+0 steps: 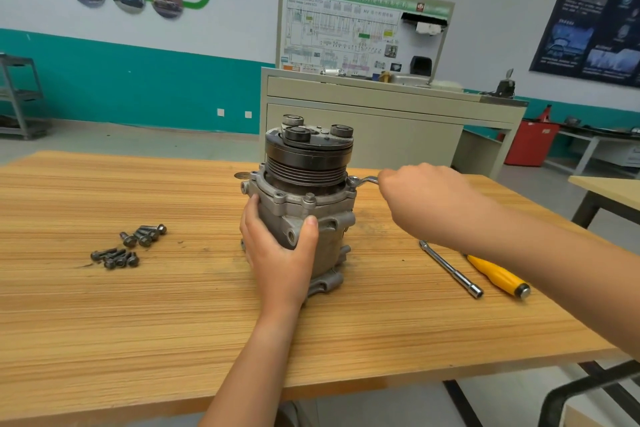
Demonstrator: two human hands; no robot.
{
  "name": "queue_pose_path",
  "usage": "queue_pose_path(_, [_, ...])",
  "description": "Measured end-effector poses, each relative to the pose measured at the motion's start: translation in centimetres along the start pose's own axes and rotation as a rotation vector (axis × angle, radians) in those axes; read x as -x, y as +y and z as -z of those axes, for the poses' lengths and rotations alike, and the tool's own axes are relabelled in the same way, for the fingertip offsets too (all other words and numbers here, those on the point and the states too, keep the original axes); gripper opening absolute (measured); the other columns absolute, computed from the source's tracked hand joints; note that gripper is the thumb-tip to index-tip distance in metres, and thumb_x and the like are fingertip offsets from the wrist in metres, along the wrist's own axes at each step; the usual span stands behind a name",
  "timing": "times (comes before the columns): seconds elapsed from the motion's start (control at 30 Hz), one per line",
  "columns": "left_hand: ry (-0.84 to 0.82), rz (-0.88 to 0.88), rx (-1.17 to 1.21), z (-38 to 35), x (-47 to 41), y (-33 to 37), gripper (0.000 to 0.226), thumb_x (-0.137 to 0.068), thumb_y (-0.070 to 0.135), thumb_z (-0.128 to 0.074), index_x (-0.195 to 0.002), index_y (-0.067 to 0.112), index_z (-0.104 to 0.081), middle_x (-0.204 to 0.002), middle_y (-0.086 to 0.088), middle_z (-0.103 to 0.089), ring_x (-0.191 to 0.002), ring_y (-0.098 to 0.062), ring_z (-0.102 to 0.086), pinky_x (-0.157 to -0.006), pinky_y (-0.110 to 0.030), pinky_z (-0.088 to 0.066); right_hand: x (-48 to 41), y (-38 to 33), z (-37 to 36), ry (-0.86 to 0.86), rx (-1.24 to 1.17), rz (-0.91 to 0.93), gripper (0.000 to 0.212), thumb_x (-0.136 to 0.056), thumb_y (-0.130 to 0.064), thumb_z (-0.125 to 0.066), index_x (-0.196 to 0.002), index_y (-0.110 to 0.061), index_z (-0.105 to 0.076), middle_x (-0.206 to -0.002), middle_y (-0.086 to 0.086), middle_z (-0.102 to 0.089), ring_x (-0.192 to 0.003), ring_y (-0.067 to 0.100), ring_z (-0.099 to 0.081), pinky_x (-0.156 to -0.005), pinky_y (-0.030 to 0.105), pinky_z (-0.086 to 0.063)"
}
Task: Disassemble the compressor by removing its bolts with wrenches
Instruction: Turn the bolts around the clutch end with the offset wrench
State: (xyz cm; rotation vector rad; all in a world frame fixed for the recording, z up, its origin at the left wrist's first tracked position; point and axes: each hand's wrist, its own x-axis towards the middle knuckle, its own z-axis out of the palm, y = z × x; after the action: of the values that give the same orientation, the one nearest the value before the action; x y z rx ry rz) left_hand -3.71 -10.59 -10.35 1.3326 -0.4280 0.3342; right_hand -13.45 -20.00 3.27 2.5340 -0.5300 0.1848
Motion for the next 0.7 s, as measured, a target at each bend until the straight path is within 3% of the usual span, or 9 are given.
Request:
queue_pose_path(0.13, [0.005, -0.002, -0.006, 0.0, 0.0, -0.1, 0.096, -0.062, 0.061, -0.052, -0.143, 0.017, -0.027, -0.134, 0.015, -0.028, -0.127, 0.001, -0.026, -0.099, -0.011, -0.021, 0.4, -1.0, 1.1, -0.062, 0.13, 0.062, 0.026, -0.09, -0.003, -0.042, -0.115, -0.007, -0.051, -0.062, 0.001, -0.032, -0.06, 0.018, -0.032, -0.043, 0.027, -0.027])
queue_pose_path(0.27, [0.002, -0.004, -0.016, 0.0, 0.0, -0.1, 0.096, -0.062, 0.061, -0.051, -0.143, 0.018, -0.027, -0.135, 0.014, -0.028, -0.129, -0.001, -0.026, -0.105, -0.021, -0.023, -0.3, 0.6, 0.2, -0.039, 0.189, 0.121, 0.034, -0.093, -0.003, -0.037, -0.126, -0.001, -0.04, -0.06, 0.002, -0.029, -0.049, 0.016, -0.034, -0.04, 0.025, -0.026])
queue_pose_path(0.4, [-0.001, 0.001, -0.031, 0.1, 0.0, 0.0, 0.095, -0.062, 0.061, -0.051, -0.143, 0.018, -0.027, -0.136, 0.013, -0.029, -0.131, -0.005, -0.027, -0.106, -0.024, -0.023, -2.8, 3.0, -0.9, -0.026, 0.264, 0.207, 0.022, -0.091, -0.001, -0.042, -0.113, -0.004, -0.042, -0.058, 0.001, -0.034, -0.046, 0.014, -0.034, -0.04, 0.024, -0.027])
queue_pose_path(0.5, [0.018, -0.002, -0.019, -0.1, 0.1, 0.2, 0.095, -0.062, 0.06, -0.05, -0.143, 0.015, -0.028, -0.136, 0.011, -0.03, -0.131, -0.005, -0.027, -0.108, -0.025, -0.023, -5.9, 2.9, -2.1, 0.093, 0.158, 0.228, 0.023, -0.09, 0.002, -0.044, -0.112, -0.004, -0.045, -0.073, 0.004, -0.05, -0.065, 0.021, -0.05, -0.056, 0.031, -0.045])
queue_pose_path(0.6, [0.02, -0.003, -0.025, -0.2, 0.1, 0.2, 0.094, -0.063, 0.059, -0.05, -0.143, 0.015, -0.028, -0.14, 0.007, -0.031, -0.131, -0.006, -0.028, -0.111, -0.028, -0.023, -7.9, 2.1, -4.0, 0.218, -0.032, 0.258, 0.036, -0.091, 0.003, -0.042, -0.125, -0.006, -0.045, -0.112, 0.009, -0.06, -0.1, 0.025, -0.057, -0.079, 0.034, -0.05])
queue_pose_path(0.7, [0.015, -0.006, -0.039, -0.1, 0.2, 0.1, 0.094, -0.063, 0.061, -0.05, -0.144, 0.017, -0.027, -0.141, 0.007, -0.031, -0.131, -0.004, -0.027, -0.109, -0.026, -0.023, -7.3, 2.3, -4.7, 0.299, -0.22, 0.196, 0.033, -0.096, -0.006, -0.039, -0.128, -0.008, -0.046, -0.112, 0.011, -0.062, -0.099, 0.029, -0.058, -0.078, 0.038, -0.049])
